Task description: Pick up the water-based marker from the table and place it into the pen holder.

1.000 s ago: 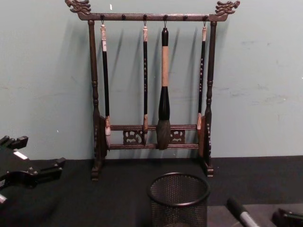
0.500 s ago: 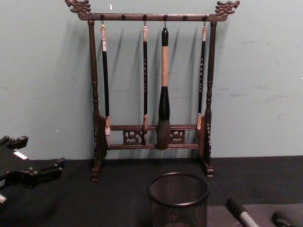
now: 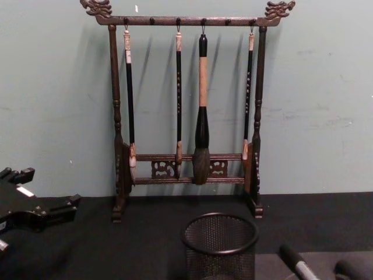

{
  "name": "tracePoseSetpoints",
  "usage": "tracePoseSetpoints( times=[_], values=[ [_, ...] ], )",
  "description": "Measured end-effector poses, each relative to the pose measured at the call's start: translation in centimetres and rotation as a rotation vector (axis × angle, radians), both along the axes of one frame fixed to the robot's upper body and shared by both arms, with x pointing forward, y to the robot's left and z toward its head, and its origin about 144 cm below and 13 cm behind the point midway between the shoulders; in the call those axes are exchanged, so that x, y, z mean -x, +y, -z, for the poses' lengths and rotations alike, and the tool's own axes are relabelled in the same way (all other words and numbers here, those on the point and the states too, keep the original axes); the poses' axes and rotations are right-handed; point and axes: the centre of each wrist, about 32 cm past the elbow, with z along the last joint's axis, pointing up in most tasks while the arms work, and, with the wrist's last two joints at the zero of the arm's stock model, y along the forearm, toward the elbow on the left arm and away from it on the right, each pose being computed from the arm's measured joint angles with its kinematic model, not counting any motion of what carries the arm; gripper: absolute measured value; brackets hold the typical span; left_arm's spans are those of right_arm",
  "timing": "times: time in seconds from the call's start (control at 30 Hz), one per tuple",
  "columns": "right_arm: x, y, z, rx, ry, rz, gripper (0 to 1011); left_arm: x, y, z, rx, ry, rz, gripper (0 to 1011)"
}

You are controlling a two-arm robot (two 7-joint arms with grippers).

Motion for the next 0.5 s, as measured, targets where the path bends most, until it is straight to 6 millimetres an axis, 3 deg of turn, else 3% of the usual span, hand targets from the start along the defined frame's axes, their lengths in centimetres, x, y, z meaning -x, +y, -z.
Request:
tracePoseSetpoints(
  times=[0.5],
  values=[
    [-0.36,0.07,0.39,0.005,0.018,0.004,1002,0.0,0.0,0.0,0.0,0.0,0.0,1001]
  ],
)
